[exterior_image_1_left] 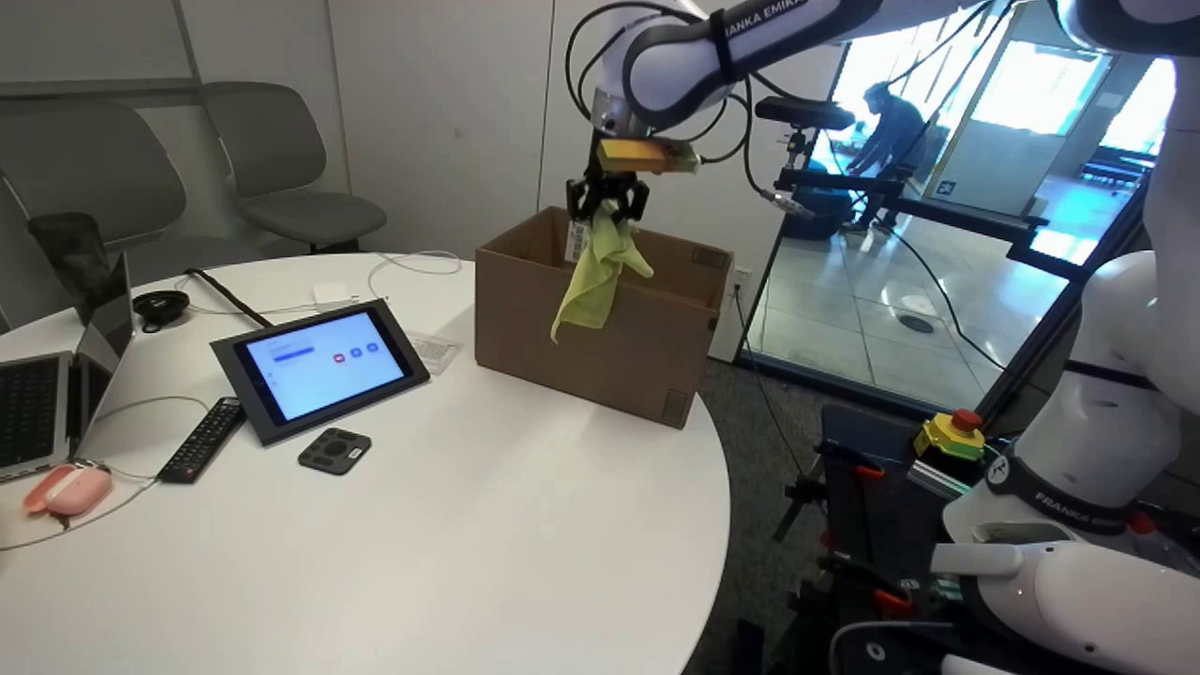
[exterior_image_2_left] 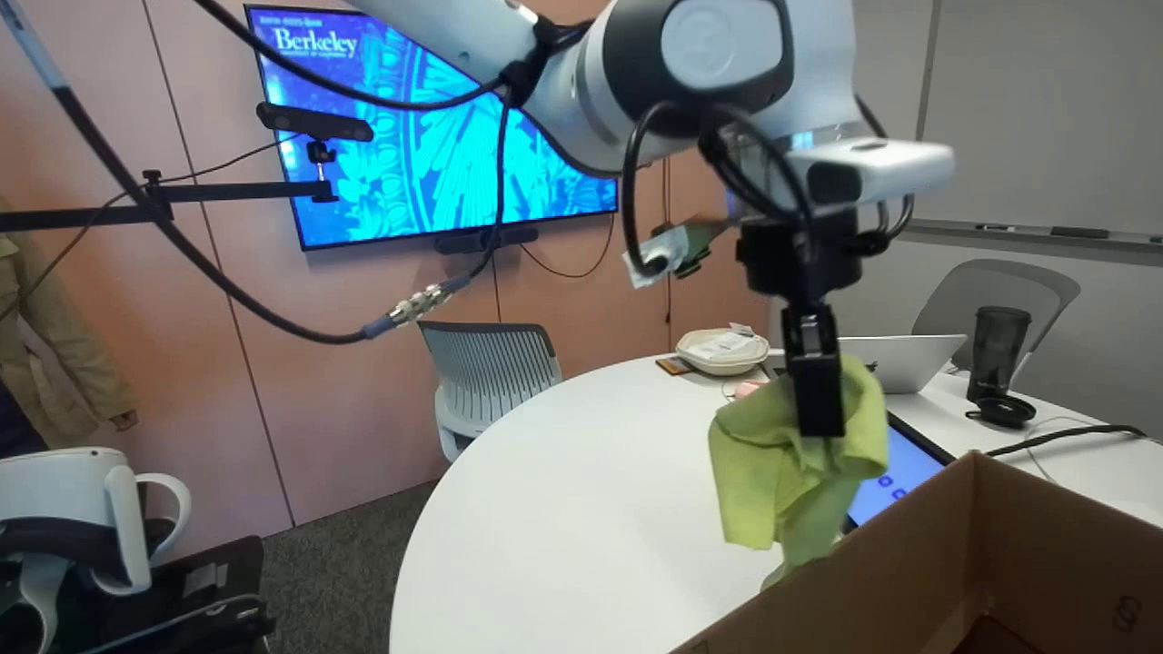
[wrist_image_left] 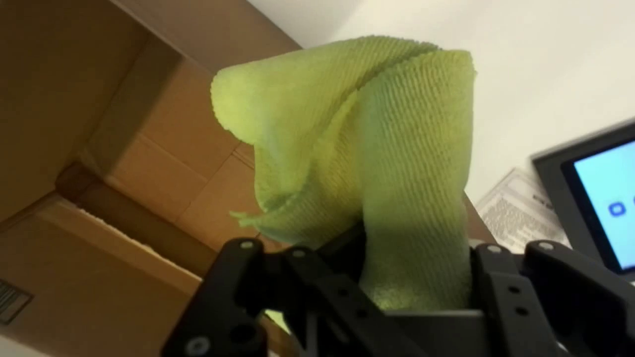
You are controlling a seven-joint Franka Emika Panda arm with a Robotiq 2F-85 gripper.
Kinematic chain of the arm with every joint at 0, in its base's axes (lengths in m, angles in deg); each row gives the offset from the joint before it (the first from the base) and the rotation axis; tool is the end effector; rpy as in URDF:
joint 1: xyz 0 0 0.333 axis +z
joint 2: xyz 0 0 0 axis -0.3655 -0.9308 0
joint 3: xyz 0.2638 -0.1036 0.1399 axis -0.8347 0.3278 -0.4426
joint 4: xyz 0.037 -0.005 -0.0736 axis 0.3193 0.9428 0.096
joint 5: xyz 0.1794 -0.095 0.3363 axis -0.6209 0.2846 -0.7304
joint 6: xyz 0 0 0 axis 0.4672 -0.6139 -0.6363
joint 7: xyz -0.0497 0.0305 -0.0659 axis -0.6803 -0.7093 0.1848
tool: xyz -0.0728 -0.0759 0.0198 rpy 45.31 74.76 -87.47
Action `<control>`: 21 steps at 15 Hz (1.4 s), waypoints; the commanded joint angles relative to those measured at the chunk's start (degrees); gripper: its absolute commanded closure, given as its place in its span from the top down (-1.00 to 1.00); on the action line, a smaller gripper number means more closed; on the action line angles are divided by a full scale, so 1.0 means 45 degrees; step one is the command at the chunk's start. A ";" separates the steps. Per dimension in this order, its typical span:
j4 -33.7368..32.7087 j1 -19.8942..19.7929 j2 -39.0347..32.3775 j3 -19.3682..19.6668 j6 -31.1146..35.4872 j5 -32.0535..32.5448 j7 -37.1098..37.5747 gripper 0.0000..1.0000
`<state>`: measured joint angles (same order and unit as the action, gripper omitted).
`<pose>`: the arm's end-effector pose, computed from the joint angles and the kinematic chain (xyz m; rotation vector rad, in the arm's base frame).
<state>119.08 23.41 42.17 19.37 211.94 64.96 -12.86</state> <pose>0.6565 -0.1178 0.3877 2.7790 -1.1826 0.2446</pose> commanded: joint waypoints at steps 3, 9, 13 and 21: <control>-0.3139 -0.0914 -0.0226 0.0301 -0.1463 0.0818 0.0133 -0.85; -0.5692 -0.1680 -0.1497 0.0758 -0.2496 0.1372 0.1079 -0.85; -0.7259 -0.2162 -0.3167 0.0903 -0.3486 0.1464 0.1339 -0.82; -0.9371 -0.2807 -0.5225 0.0885 -0.5159 0.1298 0.1049 0.72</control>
<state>83.57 11.62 21.77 23.07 192.65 70.53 -7.67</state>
